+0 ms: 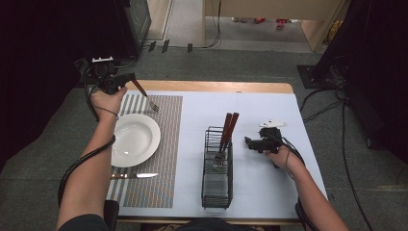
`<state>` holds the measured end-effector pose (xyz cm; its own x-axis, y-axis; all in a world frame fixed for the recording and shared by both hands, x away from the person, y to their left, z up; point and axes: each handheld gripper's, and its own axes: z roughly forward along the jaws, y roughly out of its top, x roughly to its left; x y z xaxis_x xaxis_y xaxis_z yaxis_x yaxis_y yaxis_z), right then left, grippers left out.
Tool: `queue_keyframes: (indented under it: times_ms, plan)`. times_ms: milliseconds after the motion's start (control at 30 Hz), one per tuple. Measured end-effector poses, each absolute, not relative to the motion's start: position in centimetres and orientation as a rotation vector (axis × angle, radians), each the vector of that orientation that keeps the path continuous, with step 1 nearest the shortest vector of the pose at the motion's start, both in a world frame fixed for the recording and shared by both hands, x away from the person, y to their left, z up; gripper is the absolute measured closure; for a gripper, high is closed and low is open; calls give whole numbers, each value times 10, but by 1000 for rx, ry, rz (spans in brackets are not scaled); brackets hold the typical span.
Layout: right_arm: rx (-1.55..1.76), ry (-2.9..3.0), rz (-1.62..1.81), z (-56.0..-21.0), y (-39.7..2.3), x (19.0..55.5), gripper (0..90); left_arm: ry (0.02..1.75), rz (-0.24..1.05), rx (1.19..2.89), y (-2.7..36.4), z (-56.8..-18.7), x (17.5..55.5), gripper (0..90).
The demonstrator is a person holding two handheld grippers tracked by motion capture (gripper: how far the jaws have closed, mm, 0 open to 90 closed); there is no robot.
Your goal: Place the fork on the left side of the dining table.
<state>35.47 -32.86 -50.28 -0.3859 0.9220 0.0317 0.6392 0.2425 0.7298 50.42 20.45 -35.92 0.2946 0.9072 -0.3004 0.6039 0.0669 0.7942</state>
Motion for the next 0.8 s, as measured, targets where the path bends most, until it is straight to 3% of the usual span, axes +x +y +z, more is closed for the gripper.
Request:
queue_keyframes:
  times_ms: [800]
  plan:
    - [1428, 2115, 943, -503, -329, 355, 130, 1535, 266, 1589, 259, -391, 503, 721]
